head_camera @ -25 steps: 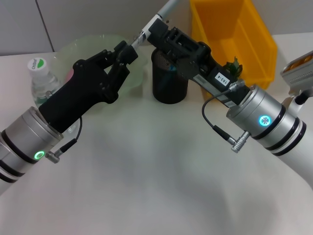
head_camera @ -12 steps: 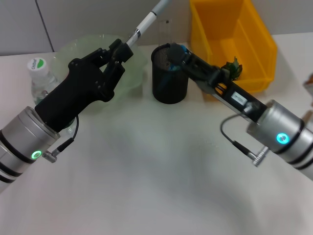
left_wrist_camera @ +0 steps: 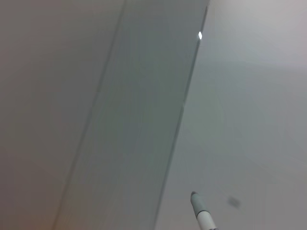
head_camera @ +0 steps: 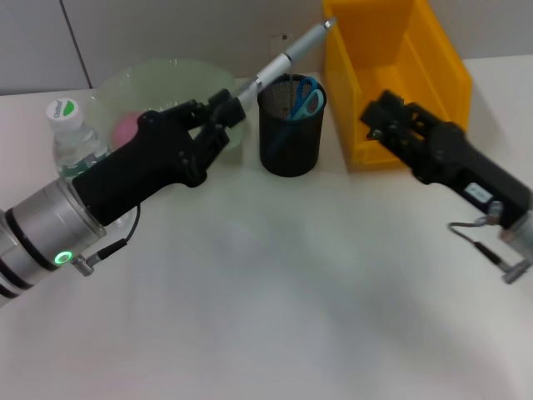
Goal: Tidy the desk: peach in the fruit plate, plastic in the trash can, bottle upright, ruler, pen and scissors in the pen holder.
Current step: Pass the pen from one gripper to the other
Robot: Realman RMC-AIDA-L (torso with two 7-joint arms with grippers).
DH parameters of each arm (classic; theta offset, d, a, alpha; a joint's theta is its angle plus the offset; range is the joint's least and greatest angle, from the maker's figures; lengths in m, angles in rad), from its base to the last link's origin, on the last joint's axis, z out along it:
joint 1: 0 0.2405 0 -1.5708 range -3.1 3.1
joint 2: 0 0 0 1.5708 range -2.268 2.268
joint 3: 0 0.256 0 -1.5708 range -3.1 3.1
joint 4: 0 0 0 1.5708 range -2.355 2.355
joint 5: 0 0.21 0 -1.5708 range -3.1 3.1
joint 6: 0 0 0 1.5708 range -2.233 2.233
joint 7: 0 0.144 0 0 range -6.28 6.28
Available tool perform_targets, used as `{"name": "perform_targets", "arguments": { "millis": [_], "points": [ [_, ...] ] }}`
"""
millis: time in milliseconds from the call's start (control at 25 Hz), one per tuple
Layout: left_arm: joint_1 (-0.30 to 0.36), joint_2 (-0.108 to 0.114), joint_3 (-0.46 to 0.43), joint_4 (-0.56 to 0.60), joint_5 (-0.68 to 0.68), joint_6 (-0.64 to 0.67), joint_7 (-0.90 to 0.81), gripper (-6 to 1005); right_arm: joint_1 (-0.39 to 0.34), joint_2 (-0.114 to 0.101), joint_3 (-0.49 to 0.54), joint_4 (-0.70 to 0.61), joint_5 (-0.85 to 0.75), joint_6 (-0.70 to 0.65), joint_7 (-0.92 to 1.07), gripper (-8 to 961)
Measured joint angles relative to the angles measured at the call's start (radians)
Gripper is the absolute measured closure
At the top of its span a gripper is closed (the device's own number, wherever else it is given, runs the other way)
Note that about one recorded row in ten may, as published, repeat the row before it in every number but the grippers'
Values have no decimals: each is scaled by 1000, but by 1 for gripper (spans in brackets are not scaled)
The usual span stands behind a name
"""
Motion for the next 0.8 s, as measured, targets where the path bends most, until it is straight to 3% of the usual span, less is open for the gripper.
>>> {"name": "perform_targets", "arguments": {
  "millis": [280,440,480,600,680,800],
  "points": [
    [45,8,164,183,0,-55,-175,853,-79,-7,-1,-270,-96,-55,157,475],
    [69,13,235,266,2,-72,-241,853,-91,-13,6,-358,-162,-84,225,475],
    [93,18,275,347,34,-84,-294,853,-103,-18,13,-412,-188,-112,270,475],
    [103,19,279,385,63,-89,-321,853,-117,-24,20,-455,-194,-140,302,475],
    [120,18,280,493,193,-96,-408,853,-133,-30,37,-512,-202,-178,357,475],
    [112,14,282,544,303,-97,-466,853,-136,-35,40,-542,-218,-200,391,475]
  ]
}}
